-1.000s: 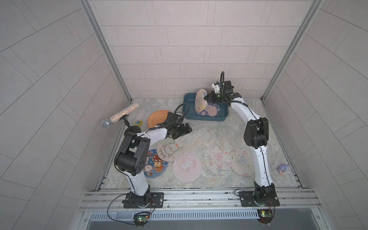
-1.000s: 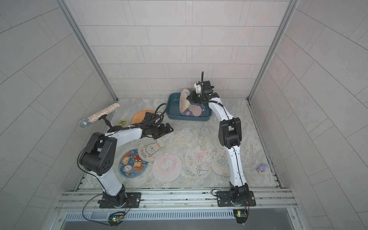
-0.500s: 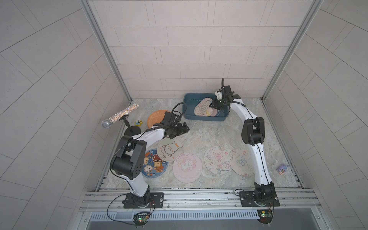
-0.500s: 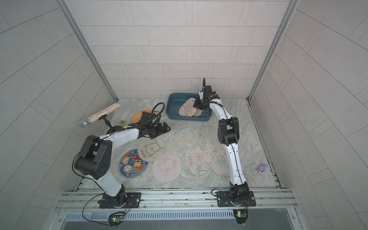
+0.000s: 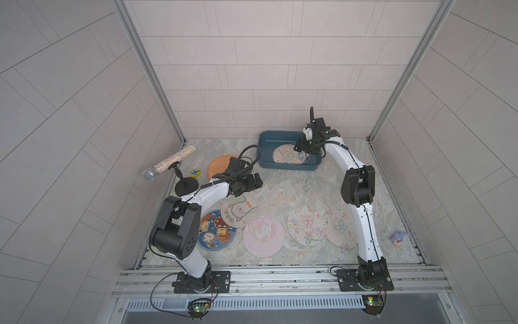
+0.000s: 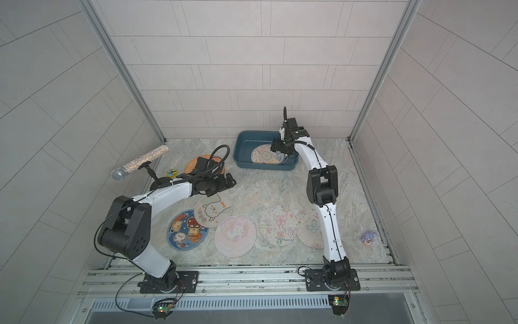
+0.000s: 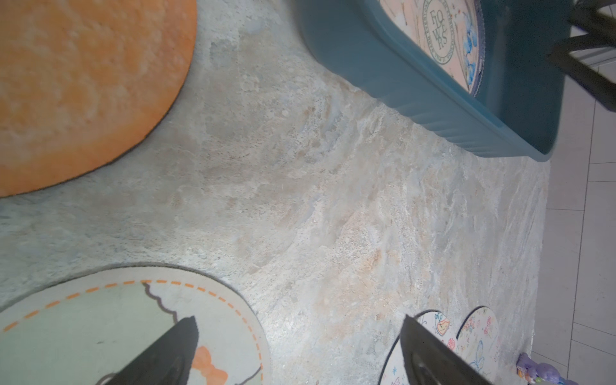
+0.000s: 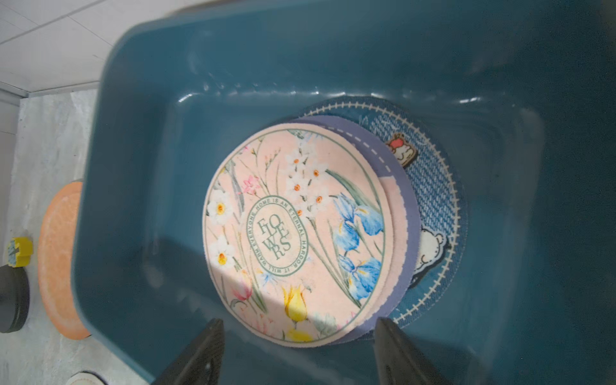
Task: Put the coasters into the storage box
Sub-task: Place the coaster in the storage box, then pick up the coaster from the center of the board.
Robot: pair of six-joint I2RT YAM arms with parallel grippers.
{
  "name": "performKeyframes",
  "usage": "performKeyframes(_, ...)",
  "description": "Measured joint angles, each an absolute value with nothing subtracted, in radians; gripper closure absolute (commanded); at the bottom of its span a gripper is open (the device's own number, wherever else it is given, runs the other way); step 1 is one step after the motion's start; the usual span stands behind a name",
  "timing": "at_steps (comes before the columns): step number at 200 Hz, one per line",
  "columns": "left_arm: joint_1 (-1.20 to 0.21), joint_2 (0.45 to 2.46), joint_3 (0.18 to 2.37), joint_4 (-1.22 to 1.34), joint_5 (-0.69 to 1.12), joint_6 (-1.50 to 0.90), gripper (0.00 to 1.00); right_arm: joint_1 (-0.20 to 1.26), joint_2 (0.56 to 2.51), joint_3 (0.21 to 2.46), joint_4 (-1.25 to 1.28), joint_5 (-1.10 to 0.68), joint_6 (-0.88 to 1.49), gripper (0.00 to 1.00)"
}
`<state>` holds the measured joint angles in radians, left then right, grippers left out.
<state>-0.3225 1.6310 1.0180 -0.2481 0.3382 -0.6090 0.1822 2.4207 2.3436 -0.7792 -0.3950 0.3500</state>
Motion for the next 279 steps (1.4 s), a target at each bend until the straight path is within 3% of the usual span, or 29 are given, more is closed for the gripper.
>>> performKeyframes(43,-0.291,1.567,0.968,-0.287,0.304,-0.609,0.00,0.232,2.257,2.202,-0.768,-0.439,0.329,0.25)
performKeyframes(113,-0.226,1.403,0.866,-0.422,0.176,-0.601,0.02,0.416,2.018,1.766,-0.632,-0.542,0.345,0.24)
performKeyframes(177,-0.185,1.361,0.793,-0.524,0.089,-0.605,0.10,0.568,2.003,1.583,-0.533,-0.600,0.376,0.23)
performKeyframes(279,-0.175,1.403,0.773,-0.537,0.075,-0.614,0.18,0.664,2.089,1.586,-0.464,-0.605,0.397,0.22)
